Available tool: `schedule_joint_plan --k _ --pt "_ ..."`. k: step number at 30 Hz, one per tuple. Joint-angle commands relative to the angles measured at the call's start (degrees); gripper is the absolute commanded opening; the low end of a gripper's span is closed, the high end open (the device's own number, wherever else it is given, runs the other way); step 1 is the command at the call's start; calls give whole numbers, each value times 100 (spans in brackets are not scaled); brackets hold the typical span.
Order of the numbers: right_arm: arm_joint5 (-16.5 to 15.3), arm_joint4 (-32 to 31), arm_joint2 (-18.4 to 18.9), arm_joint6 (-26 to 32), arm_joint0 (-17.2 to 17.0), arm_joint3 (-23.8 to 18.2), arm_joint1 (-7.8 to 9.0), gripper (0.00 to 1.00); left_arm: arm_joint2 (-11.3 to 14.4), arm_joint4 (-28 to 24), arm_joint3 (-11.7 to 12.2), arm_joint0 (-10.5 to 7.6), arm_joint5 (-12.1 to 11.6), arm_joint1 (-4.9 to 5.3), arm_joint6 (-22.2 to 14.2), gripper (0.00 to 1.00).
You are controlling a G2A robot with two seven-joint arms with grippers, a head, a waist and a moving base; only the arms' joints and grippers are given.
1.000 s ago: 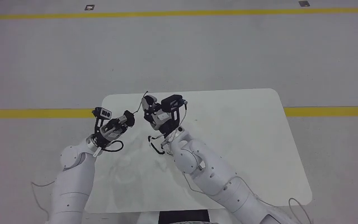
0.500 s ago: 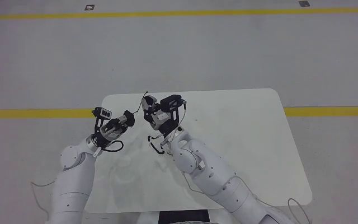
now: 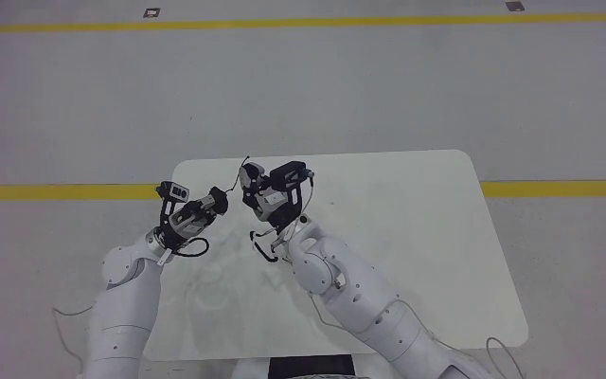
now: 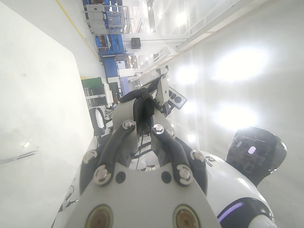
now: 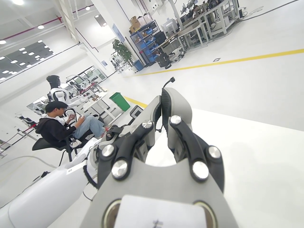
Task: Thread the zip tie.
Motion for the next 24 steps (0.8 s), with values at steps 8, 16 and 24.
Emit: schedule_joint_plan --k 8,16,24 --pt "20 -51 13 -48 -26 31 -41 0 0 0 0 0 0 0 0 0" --pt "9 -84 41 -45 -44 53 -70 0 0 0 0 0 0 0 0 0" --pt "-43 -124 107 -54 -56 42 -87 0 0 0 0 0 0 0 0 0"
